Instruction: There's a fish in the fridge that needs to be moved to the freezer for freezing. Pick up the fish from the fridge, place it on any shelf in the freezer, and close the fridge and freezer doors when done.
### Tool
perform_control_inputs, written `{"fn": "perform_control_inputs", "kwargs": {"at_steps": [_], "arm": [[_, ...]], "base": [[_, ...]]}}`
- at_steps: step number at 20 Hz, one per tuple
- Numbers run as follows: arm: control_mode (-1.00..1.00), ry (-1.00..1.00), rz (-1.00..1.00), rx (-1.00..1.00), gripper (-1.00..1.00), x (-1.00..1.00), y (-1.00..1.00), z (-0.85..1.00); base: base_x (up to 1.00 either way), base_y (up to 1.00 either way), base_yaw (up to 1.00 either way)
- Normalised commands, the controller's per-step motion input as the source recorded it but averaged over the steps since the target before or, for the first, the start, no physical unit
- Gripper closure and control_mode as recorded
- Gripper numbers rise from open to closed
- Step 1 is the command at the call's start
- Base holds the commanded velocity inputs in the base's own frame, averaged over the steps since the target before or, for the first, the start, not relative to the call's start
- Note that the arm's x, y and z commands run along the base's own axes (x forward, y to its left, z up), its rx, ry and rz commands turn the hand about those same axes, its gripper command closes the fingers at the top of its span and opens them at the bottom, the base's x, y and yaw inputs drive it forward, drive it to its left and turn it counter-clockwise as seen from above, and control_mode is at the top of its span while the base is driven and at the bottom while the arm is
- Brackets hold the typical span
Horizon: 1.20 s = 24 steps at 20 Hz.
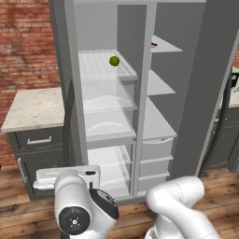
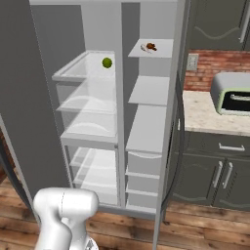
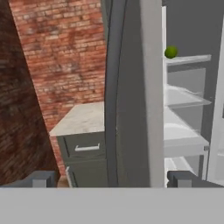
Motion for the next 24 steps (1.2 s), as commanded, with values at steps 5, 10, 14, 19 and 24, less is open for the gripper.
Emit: {"fn": "perform_control_inputs", "kwargs": {"at_steps": [5, 10, 14, 19, 24], "arm": [[-1.0, -0.03, -0.04, 0.0, -1.0, 0.56, 0.05, -0.21], [-1.0, -0.01, -0.07, -0.01, -1.0, 0.27, 0.11, -0.19], [-1.0, -0.02, -0.08, 0.0, -1.0, 0.29, 0.02, -0.24], [-1.0, 0.0, -0.09, -0.01, -1.0, 0.48, 0.06, -0.27], [-1.0, -0.01, -0.07, -0.04, -1.0, 0.36, 0.21, -0.35]], "base": [[0.0, 0.0, 0.0], [0.0, 0.0, 0.0], [0.0, 0.0, 0.0], [0.0, 0.0, 0.0], [0.0, 0.0, 0.0]]}}
